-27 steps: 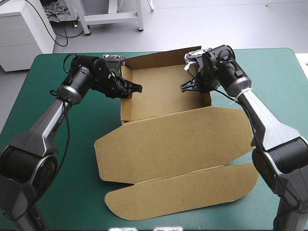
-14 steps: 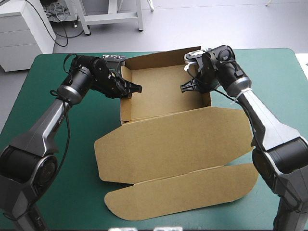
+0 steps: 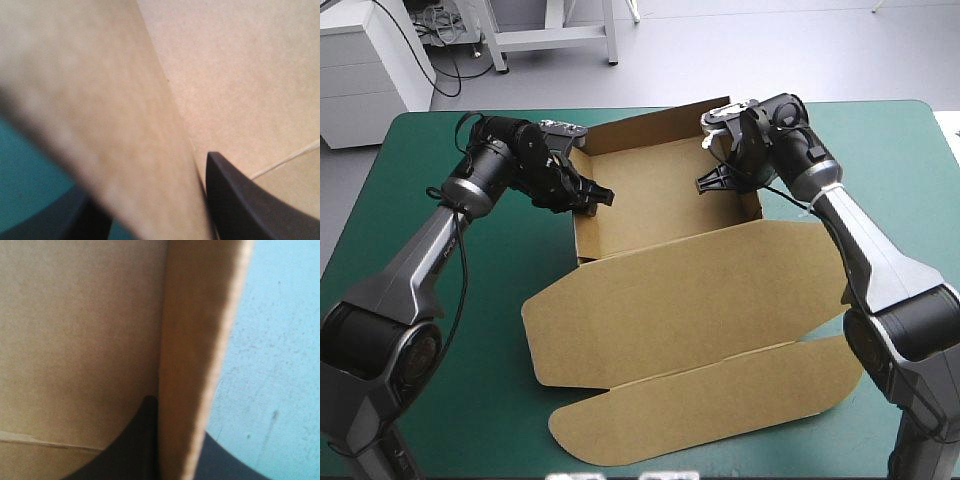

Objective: Fold the box

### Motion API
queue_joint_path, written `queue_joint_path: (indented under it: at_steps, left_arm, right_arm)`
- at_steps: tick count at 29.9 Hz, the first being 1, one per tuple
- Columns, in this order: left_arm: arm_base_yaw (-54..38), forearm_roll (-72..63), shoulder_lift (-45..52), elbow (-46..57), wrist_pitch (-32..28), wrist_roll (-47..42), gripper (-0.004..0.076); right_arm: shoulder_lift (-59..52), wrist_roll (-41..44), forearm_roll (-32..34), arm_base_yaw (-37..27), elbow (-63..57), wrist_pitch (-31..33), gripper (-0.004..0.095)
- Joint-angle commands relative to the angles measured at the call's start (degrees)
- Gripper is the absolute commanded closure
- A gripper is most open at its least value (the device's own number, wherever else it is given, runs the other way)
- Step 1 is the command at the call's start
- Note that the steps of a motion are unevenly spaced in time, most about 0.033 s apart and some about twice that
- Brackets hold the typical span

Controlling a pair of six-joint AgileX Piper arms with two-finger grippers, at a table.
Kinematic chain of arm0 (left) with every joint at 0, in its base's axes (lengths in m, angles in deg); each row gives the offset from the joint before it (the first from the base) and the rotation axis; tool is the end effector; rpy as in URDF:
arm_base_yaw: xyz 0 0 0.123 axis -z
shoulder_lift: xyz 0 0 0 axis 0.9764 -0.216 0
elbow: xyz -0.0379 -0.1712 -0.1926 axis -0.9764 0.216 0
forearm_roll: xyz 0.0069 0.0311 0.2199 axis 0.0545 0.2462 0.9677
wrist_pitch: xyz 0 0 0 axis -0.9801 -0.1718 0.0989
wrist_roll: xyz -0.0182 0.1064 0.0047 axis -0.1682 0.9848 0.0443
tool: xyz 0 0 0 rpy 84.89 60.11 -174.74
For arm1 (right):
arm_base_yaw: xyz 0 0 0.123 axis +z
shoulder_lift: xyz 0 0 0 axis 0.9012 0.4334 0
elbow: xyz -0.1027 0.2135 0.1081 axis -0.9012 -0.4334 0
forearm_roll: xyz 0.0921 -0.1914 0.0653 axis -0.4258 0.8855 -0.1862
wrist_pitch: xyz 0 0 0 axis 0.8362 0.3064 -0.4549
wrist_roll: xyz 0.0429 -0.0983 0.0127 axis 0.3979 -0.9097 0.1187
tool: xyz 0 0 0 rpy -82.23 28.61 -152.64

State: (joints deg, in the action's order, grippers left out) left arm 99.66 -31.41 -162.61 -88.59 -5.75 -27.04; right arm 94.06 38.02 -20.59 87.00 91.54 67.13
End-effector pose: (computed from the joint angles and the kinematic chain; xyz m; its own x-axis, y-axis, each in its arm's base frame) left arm 0.3394 -0.1537 0.2908 -0.8901 0.2495 -0.3815 0.3310 0.9292 -0.1643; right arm 0.3627 0.1381 0.3117 -0.8342 -0.3130 -0.4540 -0.3075 0.9475 -0.0881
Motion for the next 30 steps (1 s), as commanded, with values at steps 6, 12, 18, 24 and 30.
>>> queue_joint_path:
  at_steps: [6,12,18,24,30]
  left_arm:
    - [2.12,-6.36,2.24,-1.12,-2.35,2.36,0.058]
    - [2.12,-7.15,2.24,-1.12,-2.81,2.6,0.0731]
    - [2.22,-3.95,2.24,-1.12,-2.81,2.33,0.0732]
    - [2.55,5.05,2.24,-1.12,-2.81,-3.2,0.0732]
    - [5.67,19.3,2.24,-1.12,-2.61,-8.88,0.0732]
  right_arm:
    - [-4.06,-1.81,-7.84,1.45,2.61,-0.52,0.0926]
    - [-4.06,-1.81,-7.84,1.45,2.61,-0.52,0.0926]
    - [-4.06,-1.81,-7.84,1.45,2.61,-0.65,0.0926]
    - [-2.3,-0.31,-7.74,1.45,2.61,0.17,0.0926]
    - [1.2,0.39,-10.2,1.33,2.61,0.17,0.0926]
